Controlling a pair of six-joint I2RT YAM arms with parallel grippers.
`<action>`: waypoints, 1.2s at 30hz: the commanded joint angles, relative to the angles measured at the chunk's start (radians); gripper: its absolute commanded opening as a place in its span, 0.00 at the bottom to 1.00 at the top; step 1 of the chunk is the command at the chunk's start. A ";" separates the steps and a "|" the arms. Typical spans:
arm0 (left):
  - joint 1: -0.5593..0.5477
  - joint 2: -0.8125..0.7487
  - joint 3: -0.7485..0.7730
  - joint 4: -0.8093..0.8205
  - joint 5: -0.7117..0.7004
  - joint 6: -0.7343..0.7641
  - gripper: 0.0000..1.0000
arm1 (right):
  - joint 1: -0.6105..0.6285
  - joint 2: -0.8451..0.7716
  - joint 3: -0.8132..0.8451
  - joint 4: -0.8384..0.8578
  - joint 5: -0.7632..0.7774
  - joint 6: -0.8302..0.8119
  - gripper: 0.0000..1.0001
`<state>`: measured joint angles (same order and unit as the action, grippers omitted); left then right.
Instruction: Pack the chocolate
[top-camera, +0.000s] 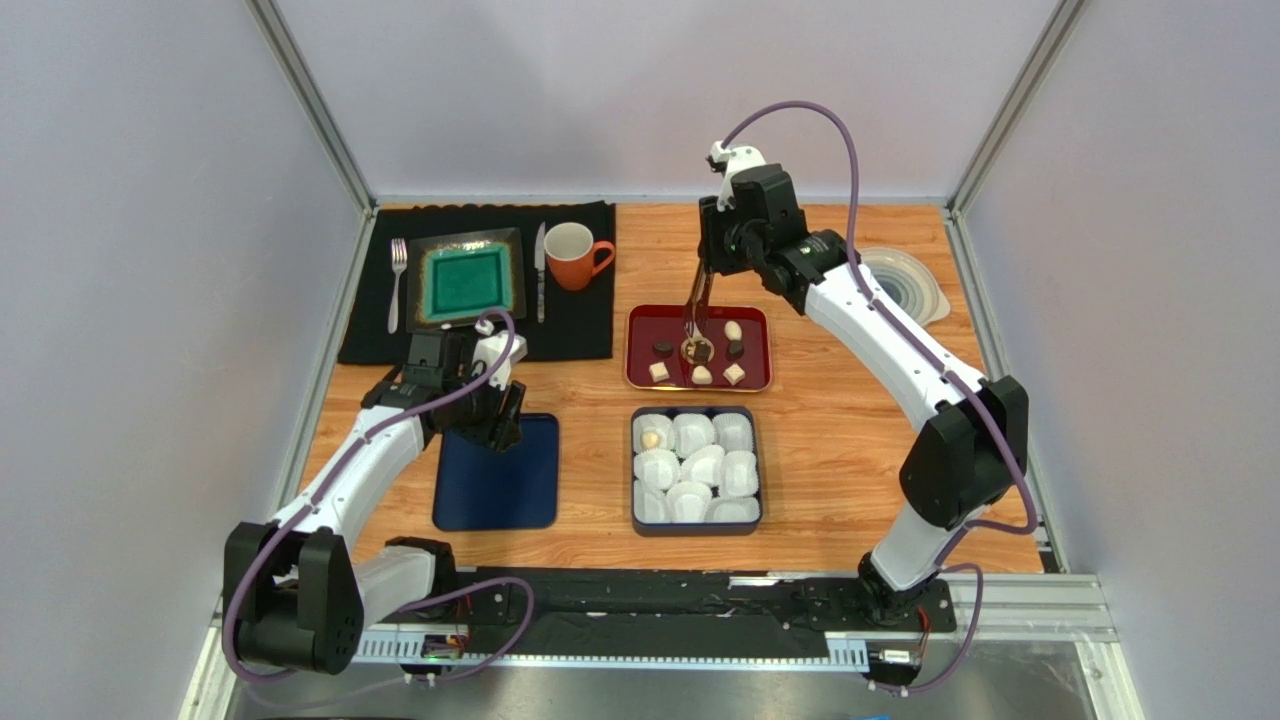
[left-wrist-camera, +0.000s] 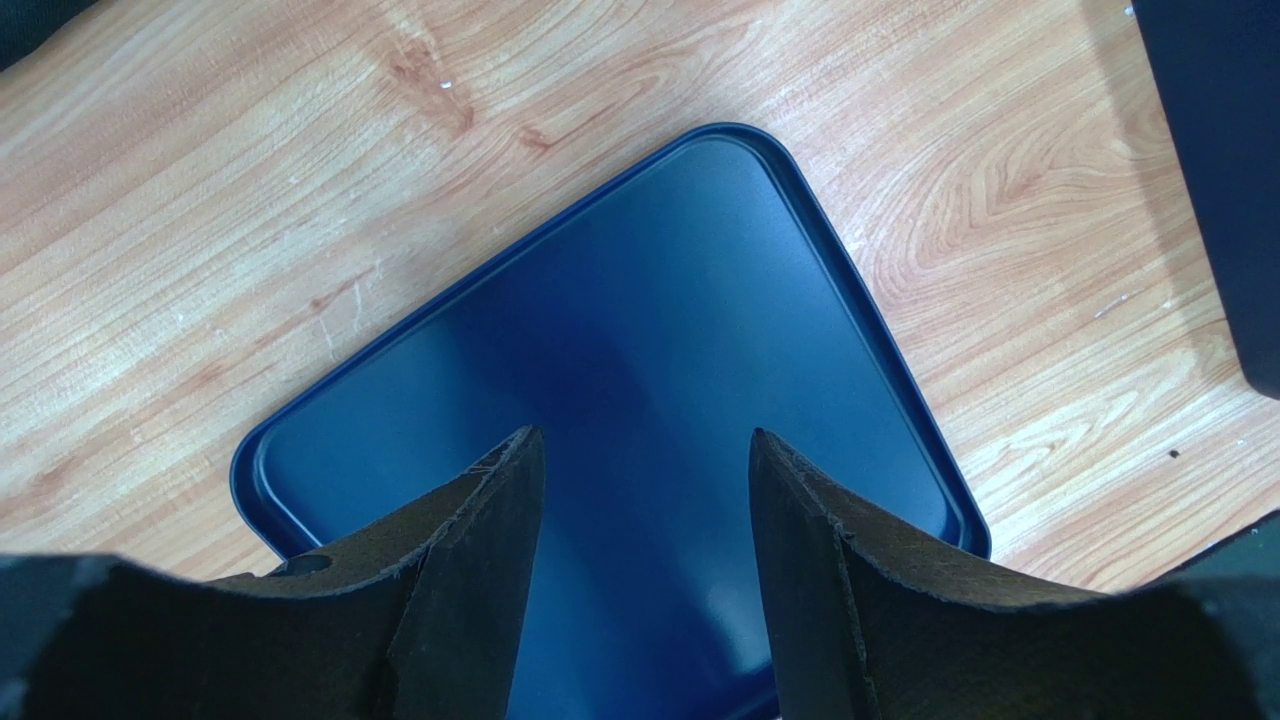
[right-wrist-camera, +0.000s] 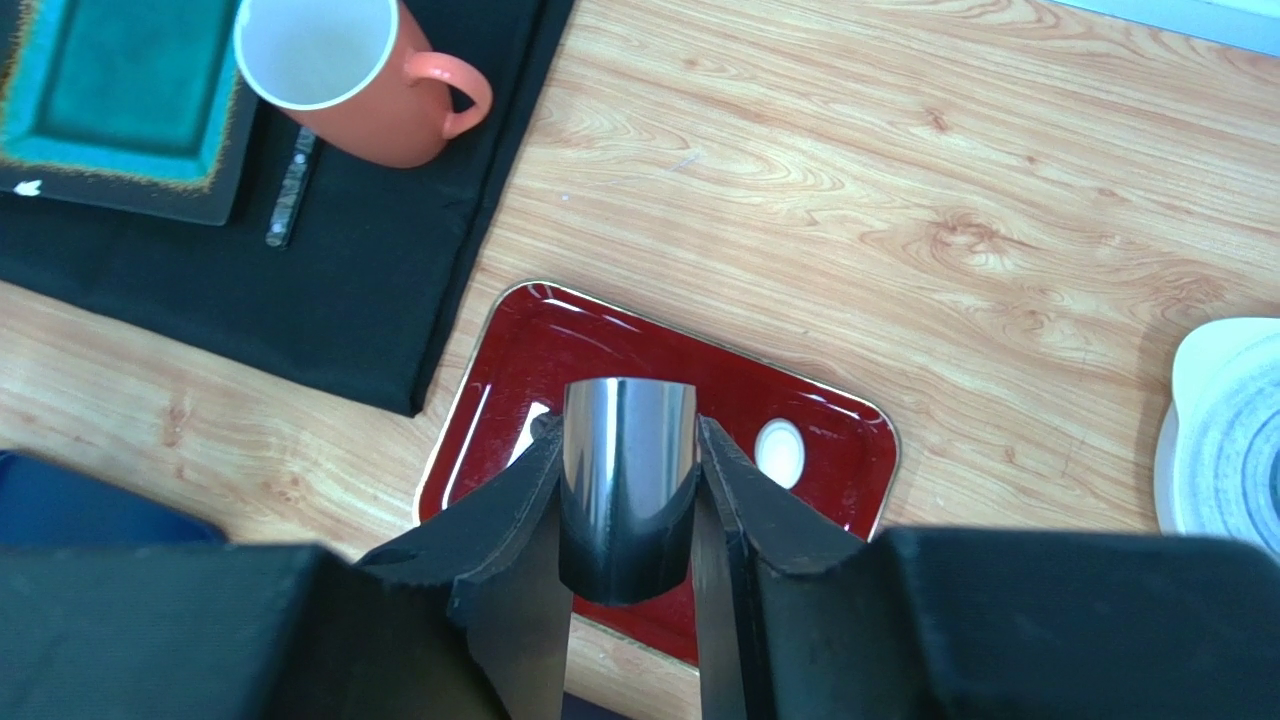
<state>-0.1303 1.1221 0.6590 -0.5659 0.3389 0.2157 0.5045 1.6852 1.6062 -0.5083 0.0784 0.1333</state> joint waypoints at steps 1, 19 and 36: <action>0.001 0.004 0.030 -0.005 0.018 0.027 0.61 | -0.009 0.011 0.054 0.073 0.018 -0.021 0.34; 0.001 0.001 0.040 -0.003 0.037 0.024 0.61 | -0.023 0.074 0.067 0.071 0.017 -0.040 0.37; 0.001 -0.004 0.027 -0.002 0.029 0.028 0.61 | -0.040 0.108 0.095 0.070 -0.014 -0.012 0.17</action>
<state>-0.1303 1.1271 0.6613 -0.5659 0.3569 0.2199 0.4759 1.7996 1.6440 -0.4740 0.0780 0.1101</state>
